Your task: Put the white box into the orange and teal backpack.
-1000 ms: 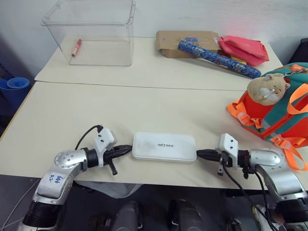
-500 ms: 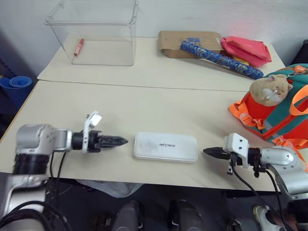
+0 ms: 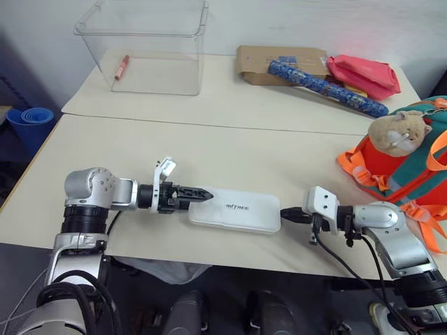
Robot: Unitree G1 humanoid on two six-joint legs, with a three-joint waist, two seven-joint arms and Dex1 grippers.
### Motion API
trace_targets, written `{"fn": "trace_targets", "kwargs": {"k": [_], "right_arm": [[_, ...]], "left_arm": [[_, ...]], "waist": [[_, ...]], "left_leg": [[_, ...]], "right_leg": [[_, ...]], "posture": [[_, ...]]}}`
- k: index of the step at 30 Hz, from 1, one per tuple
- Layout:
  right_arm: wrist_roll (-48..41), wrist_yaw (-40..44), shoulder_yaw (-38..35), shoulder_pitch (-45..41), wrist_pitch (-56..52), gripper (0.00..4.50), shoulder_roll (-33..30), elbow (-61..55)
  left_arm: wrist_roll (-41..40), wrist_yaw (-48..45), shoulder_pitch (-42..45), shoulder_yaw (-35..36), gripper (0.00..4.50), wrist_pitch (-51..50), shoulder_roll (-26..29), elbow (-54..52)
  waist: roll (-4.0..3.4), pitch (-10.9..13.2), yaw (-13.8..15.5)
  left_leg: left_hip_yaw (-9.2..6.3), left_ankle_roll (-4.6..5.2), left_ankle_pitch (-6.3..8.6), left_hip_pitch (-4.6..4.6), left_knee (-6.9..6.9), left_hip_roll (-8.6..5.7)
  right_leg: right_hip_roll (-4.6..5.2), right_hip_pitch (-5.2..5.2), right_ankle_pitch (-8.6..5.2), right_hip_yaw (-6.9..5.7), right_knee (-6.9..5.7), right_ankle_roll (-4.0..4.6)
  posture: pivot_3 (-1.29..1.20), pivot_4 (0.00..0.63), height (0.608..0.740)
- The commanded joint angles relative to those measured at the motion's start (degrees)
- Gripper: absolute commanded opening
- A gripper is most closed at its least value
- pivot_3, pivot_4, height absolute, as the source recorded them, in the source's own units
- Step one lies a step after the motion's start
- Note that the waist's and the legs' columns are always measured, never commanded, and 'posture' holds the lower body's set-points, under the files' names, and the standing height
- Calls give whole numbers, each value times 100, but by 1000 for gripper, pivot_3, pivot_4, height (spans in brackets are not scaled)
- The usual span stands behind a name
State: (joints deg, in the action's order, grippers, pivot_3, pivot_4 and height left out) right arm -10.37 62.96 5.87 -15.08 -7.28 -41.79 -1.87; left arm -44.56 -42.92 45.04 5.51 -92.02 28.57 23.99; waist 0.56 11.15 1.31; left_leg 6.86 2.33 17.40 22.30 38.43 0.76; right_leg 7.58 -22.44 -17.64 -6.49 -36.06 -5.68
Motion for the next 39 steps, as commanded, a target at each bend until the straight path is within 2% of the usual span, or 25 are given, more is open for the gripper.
{"fn": "trace_targets", "kwargs": {"k": [1, 2, 6, 11, 13, 14, 16, 20, 24, 26, 28, 33, 35, 39], "right_arm": [[-43, 2, -9, -96, 130, 0, 71, -4], [-38, -3, -1, -110, 142, 0, 85, 18], [-38, -60, 6, -137, 197, 0, 194, 80], [-277, 0, -235, 335, -31, 0, 61, -163], [-493, -131, -565, 641, -157, 0, 55, -349], [-689, -210, -799, 855, -292, 180, 64, -526], [-919, -385, -1162, 1218, -410, 523, 102, -826], [-1751, -926, -2176, 2291, -966, 1843, 365, -1773], [-2170, -1451, -3084, 3092, -1127, 3196, 652, -2367], [-2332, -1844, -3935, 3694, -902, 3799, 1077, -2496], [-2345, -2029, -4505, 4076, -630, 4470, 1353, -2489], [-2474, -2260, -5160, 4220, -503, 4470, 1352, -2191], [-2407, -2178, -5184, 4060, -655, 4470, 1004, -1856], [-2167, -2290, -4845, 2796, -655, 4470, 270, -634]], "left_arm": [[-580, 117, 236, -8, 4484, -48, -55, 216], [-681, 171, 266, -33, 4484, -48, -57, 269], [-924, 340, 312, -196, 3672, -48, -82, 431], [-1264, 372, 284, -160, 2048, -48, -69, 404], [-1317, 347, 215, 20, 1429, -48, -92, 176], [-1303, 293, 154, 140, 1233, -42, -104, -17], [-1283, 7, -68, 172, 1226, 274, -43, -534], [-989, -1295, -769, 218, 1226, 2218, -6, -1503], [-79, -2427, -1291, -317, 1226, 4127, 244, -1833], [262, -2753, -1592, -394, 1226, 5139, 158, -2127], [331, -2815, -1738, -420, 1226, 5425, 101, -2346], [515, -2912, -1860, -565, 1226, 5706, 114, -2521], [511, -2862, -1873, -584, 1226, 5693, 86, -2537], [540, -2784, -1912, -626, 1226, 5701, 66, -2620]], "waist": [[4, 2, -15], [4, 3, -18], [4, 3, -63], [5, 3, -105], [5, 3, -95], [6, 3, -93], [5, 3, -96], [5, 3, -98], [4, 2, -113], [-1, -1, -88], [-2, -1, -5], [-2, -1, -16], [-3, -2, -45], [-3, -1, -159]], "left_leg": [[0, 0, 0, 2, -1, 2], [0, -1, 0, 4, -1, 5], [0, -3, -1, 4, -2, 5], [0, -3, -1, 4, -3, 5], [-3, -3, -1, 5, -4, 4], [-2, -3, -1, 6, -4, 4], [-3, -2, -2, 9, -4, 3], [-2, -7, -1, 3, -16, 6], [9, -15, -2, -6, -18, 8], [14, -17, -1, -11, -32, 7], [12, -23, 5, -10, -38, 7], [23, -12, 21, -8, -35, 5], [25, -21, 28, -14, -35, 7], [26, 6, 13, -14, -36, 7]], "right_leg": [[-1, -1, 0, -1, -1, 0], [-3, -3, 0, -2, -2, 0], [-5, -4, 0, -2, -2, 0], [-5, -3, 0, -3, -2, 0], [-4, -1, 0, -5, -3, 0], [-4, 0, 0, -5, -4, -1], [-3, -1, 2, -4, -3, -3], [-4, -1, 1, -2, 4, -2], [-6, -1, 0, 9, 17, 0], [-3, -3, 0, 14, 20, 0], [-4, -6, 0, 15, 21, 1], [4, -4, 4, 25, 32, -5], [2, -3, 4, 29, 28, -5], [3, -5, 4, 29, 25, -5]], "posture": [[0, 150, 740], [0, 150, 740], [0, 150, 740], [0, 150, 740], [0, 150, 740], [0, 150, 740], [0, 150, 740], [0, 150, 740], [0, 150, 740], [0, 150, 740], [0, 150, 740], [0, 150, 740], [0, 150, 740], [0, 150, 740]]}}
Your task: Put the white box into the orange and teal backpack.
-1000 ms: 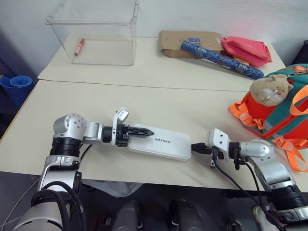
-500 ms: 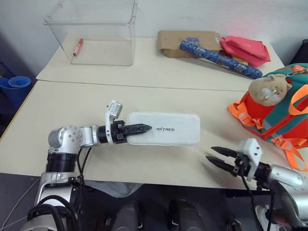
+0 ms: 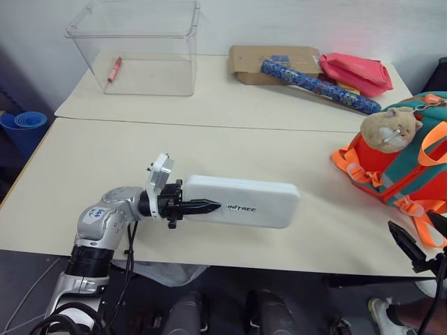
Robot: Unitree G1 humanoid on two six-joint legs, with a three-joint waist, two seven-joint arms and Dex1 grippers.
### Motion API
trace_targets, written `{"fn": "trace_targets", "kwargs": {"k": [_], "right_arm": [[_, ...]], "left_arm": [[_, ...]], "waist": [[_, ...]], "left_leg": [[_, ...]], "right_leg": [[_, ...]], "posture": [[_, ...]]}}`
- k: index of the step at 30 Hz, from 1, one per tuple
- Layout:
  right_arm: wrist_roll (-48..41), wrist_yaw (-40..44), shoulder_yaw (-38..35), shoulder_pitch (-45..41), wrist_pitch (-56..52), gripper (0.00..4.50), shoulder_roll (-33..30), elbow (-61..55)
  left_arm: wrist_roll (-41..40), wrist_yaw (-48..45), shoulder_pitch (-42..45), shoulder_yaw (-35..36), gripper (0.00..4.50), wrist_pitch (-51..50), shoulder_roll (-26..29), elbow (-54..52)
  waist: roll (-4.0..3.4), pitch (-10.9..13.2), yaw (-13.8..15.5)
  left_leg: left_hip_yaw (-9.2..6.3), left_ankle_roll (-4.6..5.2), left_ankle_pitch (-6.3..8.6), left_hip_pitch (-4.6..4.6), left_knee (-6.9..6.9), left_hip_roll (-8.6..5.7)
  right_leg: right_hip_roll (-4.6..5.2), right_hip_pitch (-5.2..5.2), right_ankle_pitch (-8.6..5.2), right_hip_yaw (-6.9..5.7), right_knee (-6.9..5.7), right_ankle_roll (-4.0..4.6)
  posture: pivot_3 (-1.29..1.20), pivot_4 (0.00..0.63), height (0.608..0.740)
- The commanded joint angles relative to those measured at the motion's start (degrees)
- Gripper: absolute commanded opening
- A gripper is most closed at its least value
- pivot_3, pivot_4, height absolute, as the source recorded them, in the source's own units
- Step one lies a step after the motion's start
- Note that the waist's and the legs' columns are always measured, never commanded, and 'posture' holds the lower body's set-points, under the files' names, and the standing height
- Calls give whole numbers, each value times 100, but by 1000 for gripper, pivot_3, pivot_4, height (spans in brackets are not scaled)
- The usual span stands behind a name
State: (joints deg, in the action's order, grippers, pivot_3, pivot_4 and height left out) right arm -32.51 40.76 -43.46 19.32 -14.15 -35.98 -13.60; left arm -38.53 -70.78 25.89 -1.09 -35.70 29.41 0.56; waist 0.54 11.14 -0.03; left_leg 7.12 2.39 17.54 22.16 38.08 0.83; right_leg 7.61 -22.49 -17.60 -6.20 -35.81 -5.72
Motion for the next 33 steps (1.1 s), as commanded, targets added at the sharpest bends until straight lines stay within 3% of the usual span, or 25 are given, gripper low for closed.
{"fn": "trace_targets", "kwargs": {"k": [1, 5, 8, 14, 19, 23, 26, 30, 33], "right_arm": [[77, -21, 272, -1033, 45, 4470, -425, 842], [327, 358, 1007, -2179, 261, 4470, -660, 1696], [484, 573, 1442, -3074, 518, 3887, -661, 2477], [640, 942, 1954, -3876, 1181, 1818, -360, 3115], [9, 1263, 2346, -3827, 588, 160, 55, 2042], [-1198, 1131, 2860, -3640, -767, 34, 363, 252], [-2048, 1084, 3099, -3409, -1696, 34, 246, -745], [-3887, 1124, 2929, -2693, -3069, 34, -596, -1990], [-4621, 1158, 2512, -2298, -3478, 34, -1239, -2177]], "left_arm": [[-115, 40, 0, 65, 1226, 9, -21, -329], [-411, 119, 3, 279, 1226, -265, 0, -514], [-642, 174, 49, 517, 1226, -415, 67, -654], [-731, 187, -57, 826, 1226, -388, 318, -752], [-765, 266, -62, 1208, 1226, -401, 528, -522], [-860, 270, -224, 1564, 1226, -582, 851, -279], [-827, 208, -309, 1761, 1226, -539, 1049, -31], [-1016, 209, -301, 2183, 1226, -615, 1270, 205], [-1166, 226, -271, 2350, 1226, -765, 1393, 168]], "waist": [[0, 0, -42], [-2, 1, -19], [-4, 3, -18], [-4, 3, -9], [-4, 3, -28], [-6, 4, -131], [-7, 5, -157], [-6, 6, -124], [12, 7, -89]], "left_leg": [[1, 0, 0, -1, 1, 1], [-9, -12, -12, 0, 0, 9], [-7, -7, -18, 5, 6, 7], [-8, 2, -22, 8, 8, -2], [-9, 1, -23, 9, 9, 1], [-13, -8, -23, 8, 0, 10], [-21, -13, -22, 10, -4, 12], [-27, -6, -11, 16, -5, 9], [-36, 4, 1, 20, 0, 7]], "right_leg": [[-1, 0, 0, 0, -1, 0], [-10, -4, -6, -13, -12, 10], [-9, -5, -6, -14, -14, 11], [-3, 0, -3, -16, -12, 5], [-4, 0, -3, -16, -17, 5], [-8, -3, -3, -17, -22, 5], [-9, -3, -4, -24, -23, 6], [-3, -4, -4, -27, -16, 6], [9, 3, -3, -33, -2, 6]], "posture": [[0, 150, 740], [0, 150, 740], [0, 150, 740], [0, 150, 740], [0, 150, 740], [0, 150, 740], [0, 150, 740], [0, 150, 740], [0, 150, 740]]}}
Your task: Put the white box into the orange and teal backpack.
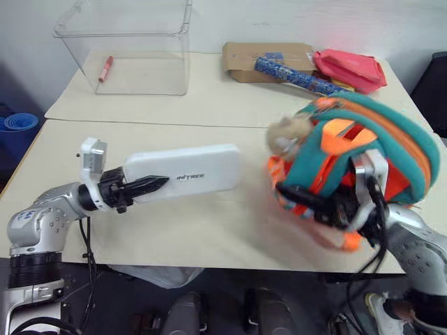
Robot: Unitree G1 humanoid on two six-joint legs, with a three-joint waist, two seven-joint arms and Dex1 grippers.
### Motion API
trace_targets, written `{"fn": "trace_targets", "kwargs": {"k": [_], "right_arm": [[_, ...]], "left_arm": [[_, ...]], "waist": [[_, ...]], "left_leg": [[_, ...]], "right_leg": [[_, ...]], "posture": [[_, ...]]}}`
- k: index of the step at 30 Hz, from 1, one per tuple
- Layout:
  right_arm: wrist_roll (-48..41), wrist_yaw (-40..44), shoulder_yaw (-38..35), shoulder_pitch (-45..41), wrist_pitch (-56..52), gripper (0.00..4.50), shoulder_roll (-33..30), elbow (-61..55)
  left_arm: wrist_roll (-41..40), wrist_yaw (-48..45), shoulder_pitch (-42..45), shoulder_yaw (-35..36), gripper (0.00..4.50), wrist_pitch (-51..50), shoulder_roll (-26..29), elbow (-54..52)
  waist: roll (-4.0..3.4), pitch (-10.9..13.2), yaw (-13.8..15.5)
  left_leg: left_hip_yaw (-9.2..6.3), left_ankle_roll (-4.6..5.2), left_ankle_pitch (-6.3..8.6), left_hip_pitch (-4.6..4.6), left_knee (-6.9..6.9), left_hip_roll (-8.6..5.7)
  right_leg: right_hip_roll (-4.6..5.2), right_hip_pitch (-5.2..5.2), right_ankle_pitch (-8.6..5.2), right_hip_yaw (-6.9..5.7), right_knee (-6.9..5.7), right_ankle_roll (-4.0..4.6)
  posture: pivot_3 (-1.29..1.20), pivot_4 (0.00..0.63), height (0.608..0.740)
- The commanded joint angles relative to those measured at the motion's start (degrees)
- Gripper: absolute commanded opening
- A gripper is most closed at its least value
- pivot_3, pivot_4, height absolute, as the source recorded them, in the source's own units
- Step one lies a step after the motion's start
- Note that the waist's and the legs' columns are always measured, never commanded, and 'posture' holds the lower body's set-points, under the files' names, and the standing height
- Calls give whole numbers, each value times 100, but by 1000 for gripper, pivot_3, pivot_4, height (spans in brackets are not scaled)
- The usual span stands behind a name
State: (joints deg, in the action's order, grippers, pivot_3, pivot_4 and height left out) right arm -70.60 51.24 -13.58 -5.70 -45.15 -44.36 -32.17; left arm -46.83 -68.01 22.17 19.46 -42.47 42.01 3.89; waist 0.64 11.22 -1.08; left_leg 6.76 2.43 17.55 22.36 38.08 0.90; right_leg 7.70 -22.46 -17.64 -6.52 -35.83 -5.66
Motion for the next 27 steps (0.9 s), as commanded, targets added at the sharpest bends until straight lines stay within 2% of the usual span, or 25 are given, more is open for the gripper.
{"fn": "trace_targets", "kwargs": {"k": [1, 3, 7, 12, 15, 20, 27], "right_arm": [[-968, 162, -696, 352, -501, 34, -611, -283], [-1117, 268, -1003, 570, -659, 34, -919, -187], [-727, 363, -1109, 670, -544, 34, -1020, 40], [-221, 625, -852, 642, -419, 34, -971, 127], [-118, 764, -823, 670, -424, 34, -987, 184], [3, 826, -740, 590, -425, 34, -955, 261], [234, 667, -605, 405, -305, 34, -731, 308]], "left_arm": [[-475, -7, 116, 392, 1226, -216, 172, -238], [-698, 71, 147, 518, 1226, -410, 220, -375], [-1051, 181, 224, 517, 1226, -554, 87, -807], [-921, 377, 658, 155, 1226, -272, -320, -995], [-567, 558, 1178, -82, 1226, 176, -653, -613], [-308, 238, 1718, -480, 1226, 397, -795, -163], [104, -561, 1785, -1170, 1226, 645, -550, -304]], "waist": [[2, 0, 33], [9, -1, 92], [12, -2, 112], [12, -2, 197], [14, -2, 243], [15, -1, 252], [16, -1, 241]], "left_leg": [[0, 5, 5, -1, 3, -4], [1, 11, 9, 0, 5, -8], [1, 6, 11, 0, 4, -7], [3, 3, 9, 0, 5, -9], [11, 2, 8, 0, 6, -8], [16, 5, 5, 1, 13, -9], [20, 6, 4, 3, 13, -8]], "right_leg": [[6, 3, 1, 0, 14, -1], [12, 3, 3, 2, 20, -5], [12, 3, 3, 1, 21, -5], [6, 3, 4, 0, 18, -6], [-5, 1, 4, 1, 18, -7], [-13, 1, 6, 1, 14, -9], [-18, 0, 6, 1, 1, -10]], "posture": [[0, 150, 740], [0, 150, 740], [0, 150, 740], [0, 150, 740], [0, 150, 740], [0, 150, 740], [0, 150, 740]]}}
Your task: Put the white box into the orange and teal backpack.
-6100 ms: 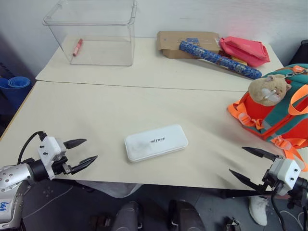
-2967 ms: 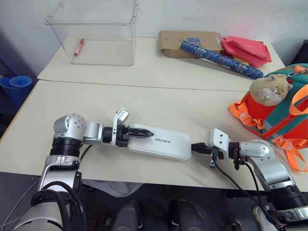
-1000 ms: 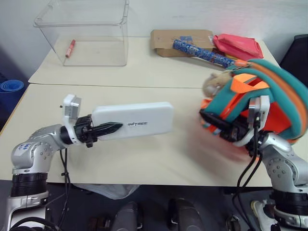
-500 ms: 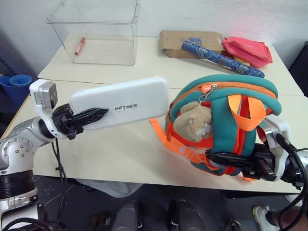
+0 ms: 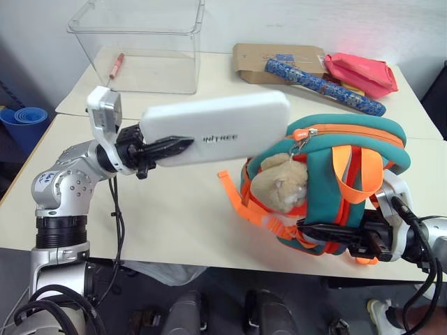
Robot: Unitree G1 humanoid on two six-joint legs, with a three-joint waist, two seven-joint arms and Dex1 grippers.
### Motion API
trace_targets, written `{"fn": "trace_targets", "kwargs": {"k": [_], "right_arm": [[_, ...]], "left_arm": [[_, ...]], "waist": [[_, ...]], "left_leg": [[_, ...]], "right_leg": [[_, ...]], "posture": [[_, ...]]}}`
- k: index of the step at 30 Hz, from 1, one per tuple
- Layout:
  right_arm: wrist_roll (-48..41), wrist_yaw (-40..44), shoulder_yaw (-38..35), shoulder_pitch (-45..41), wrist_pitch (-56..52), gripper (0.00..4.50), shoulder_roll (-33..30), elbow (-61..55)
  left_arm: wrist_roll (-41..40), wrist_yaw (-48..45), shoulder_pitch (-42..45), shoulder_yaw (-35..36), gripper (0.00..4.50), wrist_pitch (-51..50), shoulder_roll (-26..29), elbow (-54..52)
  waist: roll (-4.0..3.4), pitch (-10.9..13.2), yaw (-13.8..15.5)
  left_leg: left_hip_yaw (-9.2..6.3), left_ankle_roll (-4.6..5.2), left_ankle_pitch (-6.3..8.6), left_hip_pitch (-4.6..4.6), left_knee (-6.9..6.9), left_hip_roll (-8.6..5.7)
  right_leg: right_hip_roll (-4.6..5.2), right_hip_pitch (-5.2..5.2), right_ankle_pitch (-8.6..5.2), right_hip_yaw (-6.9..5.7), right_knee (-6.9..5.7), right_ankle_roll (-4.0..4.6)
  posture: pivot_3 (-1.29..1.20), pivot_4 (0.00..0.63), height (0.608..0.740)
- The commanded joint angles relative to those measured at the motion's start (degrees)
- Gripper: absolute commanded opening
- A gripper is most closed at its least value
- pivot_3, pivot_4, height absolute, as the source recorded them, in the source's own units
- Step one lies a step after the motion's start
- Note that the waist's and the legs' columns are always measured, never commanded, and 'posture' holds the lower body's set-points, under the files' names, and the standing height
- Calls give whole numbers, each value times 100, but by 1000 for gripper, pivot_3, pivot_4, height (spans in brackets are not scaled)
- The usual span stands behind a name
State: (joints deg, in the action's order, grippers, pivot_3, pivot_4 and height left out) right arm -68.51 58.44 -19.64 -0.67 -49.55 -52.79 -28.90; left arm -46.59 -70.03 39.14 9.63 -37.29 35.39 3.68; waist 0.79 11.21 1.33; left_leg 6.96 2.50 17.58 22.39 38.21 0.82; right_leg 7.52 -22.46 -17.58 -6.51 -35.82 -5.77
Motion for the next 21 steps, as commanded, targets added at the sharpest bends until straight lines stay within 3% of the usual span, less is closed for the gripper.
{"fn": "trace_targets", "kwargs": {"k": [1, 6, 9, 14, 21], "right_arm": [[69, -90, 33, -120, 159, 34, 160, -17], [265, -231, 150, -177, 280, 34, 387, -34], [334, -226, 207, -209, 292, 34, 456, -8], [453, -69, 317, -286, 325, 34, 427, 82], [547, -74, 444, -409, 378, 34, 493, 120]], "left_arm": [[223, -458, 51, -282, 1226, 282, 161, -317], [1413, -676, 16, -816, 1226, 1478, 481, -130], [2036, -366, 366, -1293, 1226, 1898, 178, 235], [2392, 237, 1225, -1951, 1226, 1640, -1010, 643], [3196, 587, 2209, -2452, 1226, 2560, -2502, 2454]], "waist": [[1, 1, 1], [1, 0, -2], [1, 0, 24], [4, -1, 106], [4, -1, 69]], "left_leg": [[0, 0, 0, 1, 1, 0], [-1, -2, -1, -1, 3, 1], [2, -3, -2, -4, 3, 1], [-6, 16, -3, 7, 11, -12], [-7, 29, -4, 48, 45, -12]], "right_leg": [[1, 0, 0, 1, 2, 0], [3, 0, 0, 2, 17, 0], [2, 1, 0, 3, 15, 0], [6, 5, 7, 1, 20, -13], [-9, -14, 14, -36, 6, -26]], "posture": [[0, 150, 740], [0, 150, 740], [0, 150, 740], [0, 150, 740], [0, 150, 740]]}}
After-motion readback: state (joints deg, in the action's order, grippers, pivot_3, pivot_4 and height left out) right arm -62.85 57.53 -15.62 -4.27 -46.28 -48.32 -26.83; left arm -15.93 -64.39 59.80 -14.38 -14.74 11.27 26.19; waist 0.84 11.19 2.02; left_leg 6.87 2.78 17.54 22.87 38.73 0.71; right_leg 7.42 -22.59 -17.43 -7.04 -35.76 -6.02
